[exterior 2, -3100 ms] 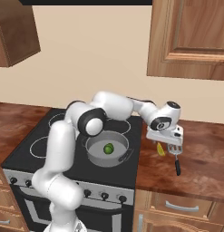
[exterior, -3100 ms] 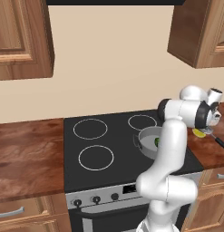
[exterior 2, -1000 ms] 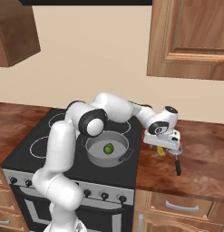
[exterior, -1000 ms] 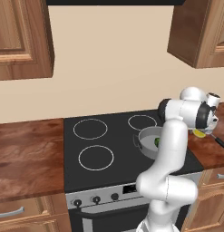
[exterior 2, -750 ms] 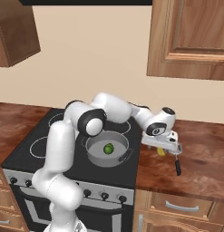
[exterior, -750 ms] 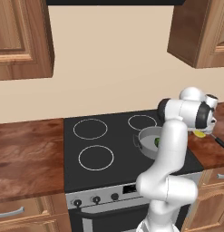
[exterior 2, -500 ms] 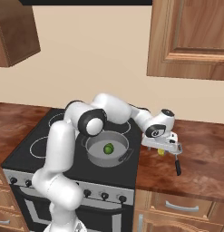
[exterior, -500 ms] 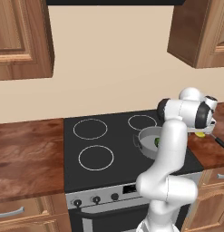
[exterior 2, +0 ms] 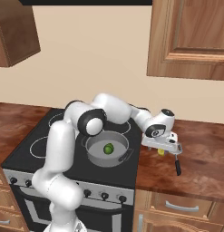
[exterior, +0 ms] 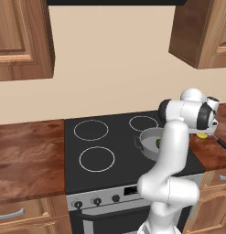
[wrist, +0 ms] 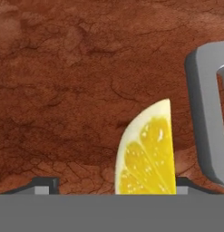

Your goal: Put the avocado and lemon wedge in the pot. Retrieve the spatula and lightly stir the vegetables in the pot.

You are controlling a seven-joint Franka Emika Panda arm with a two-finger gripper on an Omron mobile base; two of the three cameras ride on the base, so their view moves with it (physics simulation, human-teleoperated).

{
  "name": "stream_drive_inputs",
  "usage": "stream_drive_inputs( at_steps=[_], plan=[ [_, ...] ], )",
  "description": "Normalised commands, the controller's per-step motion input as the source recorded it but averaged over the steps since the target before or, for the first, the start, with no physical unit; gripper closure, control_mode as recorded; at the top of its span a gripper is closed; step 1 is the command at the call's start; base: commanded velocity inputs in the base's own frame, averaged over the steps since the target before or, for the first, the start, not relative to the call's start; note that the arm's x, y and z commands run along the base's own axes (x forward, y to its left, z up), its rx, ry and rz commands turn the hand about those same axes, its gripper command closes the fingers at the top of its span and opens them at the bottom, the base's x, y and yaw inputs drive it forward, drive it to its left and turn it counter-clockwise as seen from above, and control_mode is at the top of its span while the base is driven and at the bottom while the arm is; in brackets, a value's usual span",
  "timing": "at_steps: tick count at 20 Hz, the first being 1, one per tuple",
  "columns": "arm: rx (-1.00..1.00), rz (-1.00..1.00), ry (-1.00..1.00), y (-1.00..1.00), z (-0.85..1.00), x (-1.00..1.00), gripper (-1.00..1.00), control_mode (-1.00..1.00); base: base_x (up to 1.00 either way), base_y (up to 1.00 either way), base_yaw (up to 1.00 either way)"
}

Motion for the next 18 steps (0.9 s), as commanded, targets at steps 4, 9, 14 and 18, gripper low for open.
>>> stream_drive_inputs(
  at_steps=[4, 9, 14, 18],
  plan=[
    [0.0, 0.0, 0.0, 0.04, 0.0, 0.0, 1.0, -1.0, 0.0, 0.0, 0.0],
    [0.0, 0.0, 0.0, 0.0, 0.0, 0.0, 1.0, -1.0, 0.0, 0.0, 0.0],
    [0.0, 0.0, 0.0, 0.01, 0.0, -0.01, 1.0, -1.0, 0.0, 0.0, 0.0],
    [0.0, 0.01, -0.13, 0.24, 0.37, -0.44, 1.0, -1.0, 0.0, 0.0, 0.0]
  ],
)
